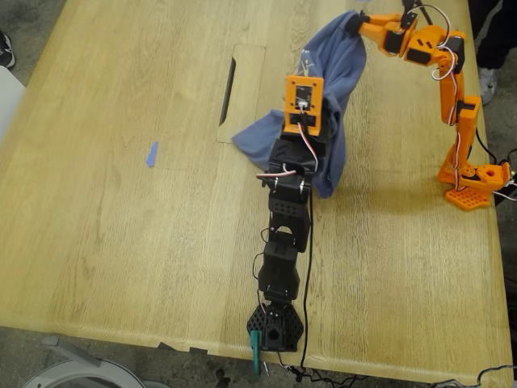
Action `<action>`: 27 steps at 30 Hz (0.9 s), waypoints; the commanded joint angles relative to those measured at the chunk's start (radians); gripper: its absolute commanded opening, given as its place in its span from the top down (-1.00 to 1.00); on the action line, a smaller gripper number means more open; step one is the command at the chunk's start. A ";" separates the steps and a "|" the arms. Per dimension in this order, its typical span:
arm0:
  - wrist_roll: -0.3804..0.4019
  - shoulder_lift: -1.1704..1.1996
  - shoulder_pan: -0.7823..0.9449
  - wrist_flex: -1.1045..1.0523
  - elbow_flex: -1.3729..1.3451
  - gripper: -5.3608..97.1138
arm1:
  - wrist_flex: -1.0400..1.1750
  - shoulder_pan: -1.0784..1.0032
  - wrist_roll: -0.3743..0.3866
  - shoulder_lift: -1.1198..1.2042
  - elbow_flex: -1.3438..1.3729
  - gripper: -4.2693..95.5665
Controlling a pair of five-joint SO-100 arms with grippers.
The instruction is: Fold a T-shirt
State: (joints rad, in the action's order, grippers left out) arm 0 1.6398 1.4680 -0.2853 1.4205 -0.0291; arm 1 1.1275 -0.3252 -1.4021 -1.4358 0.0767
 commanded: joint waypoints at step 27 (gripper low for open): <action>-0.052 0.247 -0.275 -0.298 0.106 0.90 | -0.328 0.017 -0.049 -0.494 0.275 0.92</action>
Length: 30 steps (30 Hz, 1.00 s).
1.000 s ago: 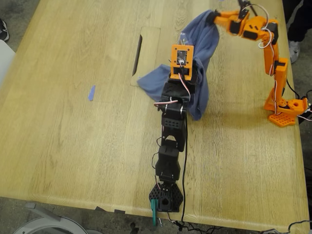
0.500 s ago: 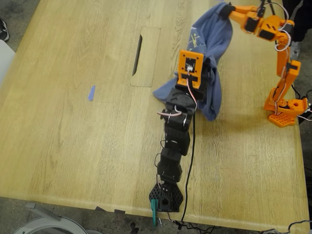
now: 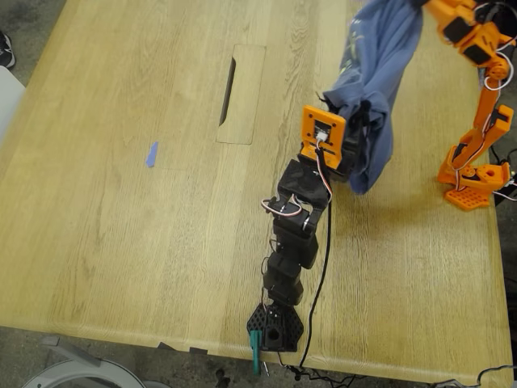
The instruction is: Fold a T-shirt
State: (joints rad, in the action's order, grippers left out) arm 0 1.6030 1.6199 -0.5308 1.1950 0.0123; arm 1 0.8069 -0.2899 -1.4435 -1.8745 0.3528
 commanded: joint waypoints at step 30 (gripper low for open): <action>-0.048 -0.144 -0.538 0.273 0.327 0.90 | 0.316 0.227 -0.052 -0.442 0.250 0.91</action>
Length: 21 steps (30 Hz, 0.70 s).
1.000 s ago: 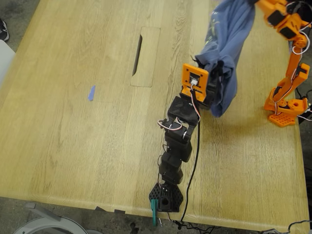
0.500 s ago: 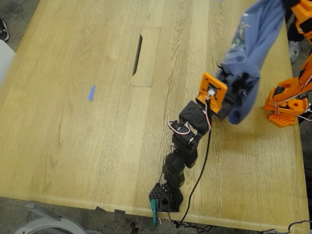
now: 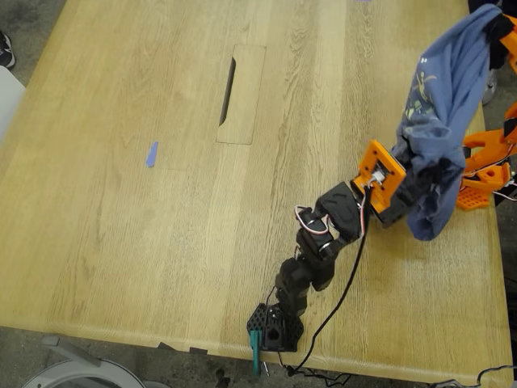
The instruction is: Fold a T-shirt
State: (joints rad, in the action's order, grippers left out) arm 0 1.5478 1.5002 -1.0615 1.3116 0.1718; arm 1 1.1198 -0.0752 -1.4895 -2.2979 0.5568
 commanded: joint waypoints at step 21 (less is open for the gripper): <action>0.115 -0.095 0.707 0.589 -0.074 0.90 | -0.057 0.072 0.052 -0.106 0.742 0.91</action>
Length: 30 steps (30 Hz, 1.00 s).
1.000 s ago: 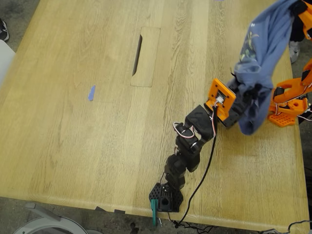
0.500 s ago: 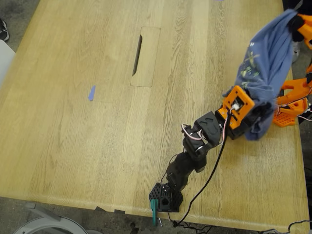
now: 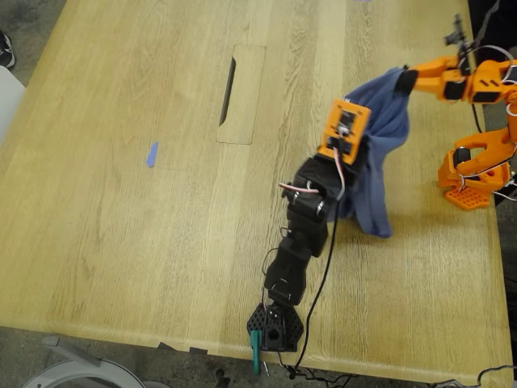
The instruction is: Fold a T-shirt
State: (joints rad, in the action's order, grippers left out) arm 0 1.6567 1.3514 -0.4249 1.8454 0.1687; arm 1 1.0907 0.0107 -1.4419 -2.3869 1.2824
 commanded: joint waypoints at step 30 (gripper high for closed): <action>-0.026 0.885 0.558 -1.031 -1.994 0.90 | -1.058 -0.239 0.031 0.558 0.465 0.91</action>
State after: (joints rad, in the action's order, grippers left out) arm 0 1.6414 2.1660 0.0828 0.9633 -1.8070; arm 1 0.1074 -0.2071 -1.4159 -1.9006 1.8377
